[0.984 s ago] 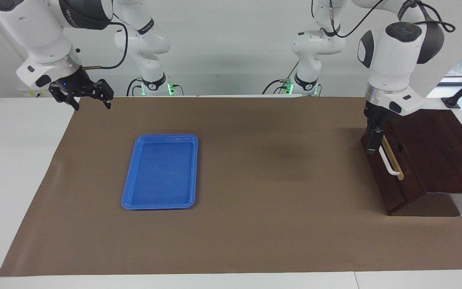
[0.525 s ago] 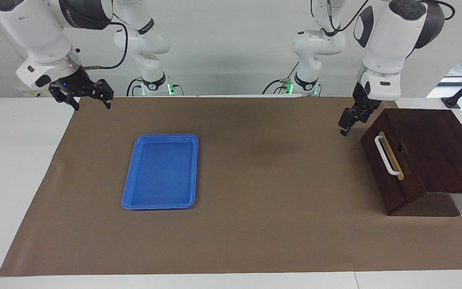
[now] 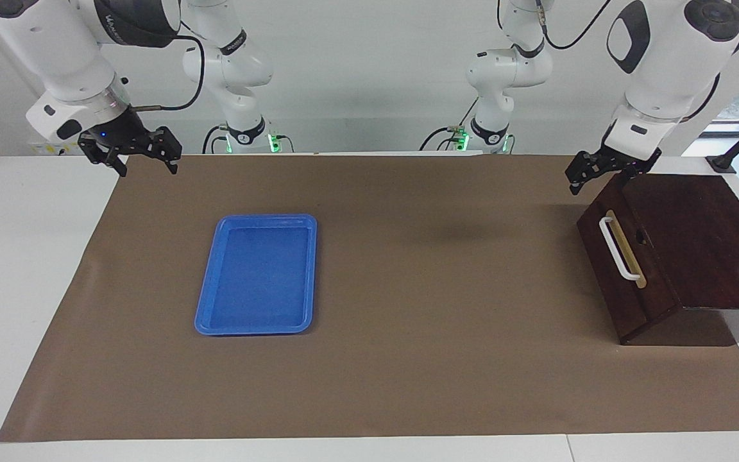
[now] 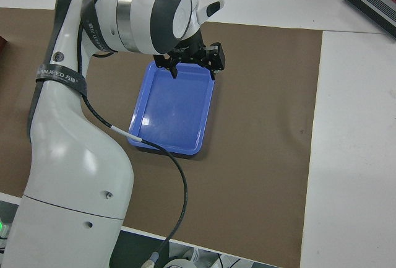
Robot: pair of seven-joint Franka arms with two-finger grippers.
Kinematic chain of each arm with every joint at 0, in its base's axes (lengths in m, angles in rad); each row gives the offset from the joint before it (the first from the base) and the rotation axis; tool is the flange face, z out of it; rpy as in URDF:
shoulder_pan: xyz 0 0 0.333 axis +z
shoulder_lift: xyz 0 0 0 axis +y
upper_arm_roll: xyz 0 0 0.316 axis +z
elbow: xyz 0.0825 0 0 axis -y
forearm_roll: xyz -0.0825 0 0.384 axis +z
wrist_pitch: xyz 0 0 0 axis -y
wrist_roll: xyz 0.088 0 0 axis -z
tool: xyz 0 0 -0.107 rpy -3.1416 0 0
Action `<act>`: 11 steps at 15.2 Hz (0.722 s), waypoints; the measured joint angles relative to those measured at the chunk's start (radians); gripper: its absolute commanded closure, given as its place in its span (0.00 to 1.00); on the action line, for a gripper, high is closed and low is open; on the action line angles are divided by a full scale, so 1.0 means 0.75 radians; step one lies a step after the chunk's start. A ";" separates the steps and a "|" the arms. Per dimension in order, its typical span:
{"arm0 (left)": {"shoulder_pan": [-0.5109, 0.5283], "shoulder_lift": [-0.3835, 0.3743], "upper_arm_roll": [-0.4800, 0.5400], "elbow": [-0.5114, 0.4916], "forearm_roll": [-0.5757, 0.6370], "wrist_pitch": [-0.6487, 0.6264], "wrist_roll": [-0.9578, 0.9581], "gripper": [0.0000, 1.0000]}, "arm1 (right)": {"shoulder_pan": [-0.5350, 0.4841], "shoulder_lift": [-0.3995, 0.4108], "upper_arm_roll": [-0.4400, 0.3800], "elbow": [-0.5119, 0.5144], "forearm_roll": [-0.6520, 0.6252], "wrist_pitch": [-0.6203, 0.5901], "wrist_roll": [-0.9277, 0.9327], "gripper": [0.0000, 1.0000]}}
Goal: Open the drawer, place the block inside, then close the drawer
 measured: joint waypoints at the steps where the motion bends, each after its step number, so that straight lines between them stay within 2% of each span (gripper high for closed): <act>1: 0.017 -0.003 0.001 -0.006 -0.018 -0.003 0.017 0.00 | 0.000 0.000 0.000 0.000 0.000 0.000 0.000 0.00; 4: 0.027 -0.011 -0.006 -0.015 -0.079 -0.004 0.007 0.00 | 0.000 0.000 0.000 0.000 0.000 0.000 0.000 0.00; 11: 0.015 -0.018 -0.044 -0.007 -0.090 -0.023 -0.034 0.00 | 0.000 0.000 0.000 0.000 0.000 0.000 0.000 0.00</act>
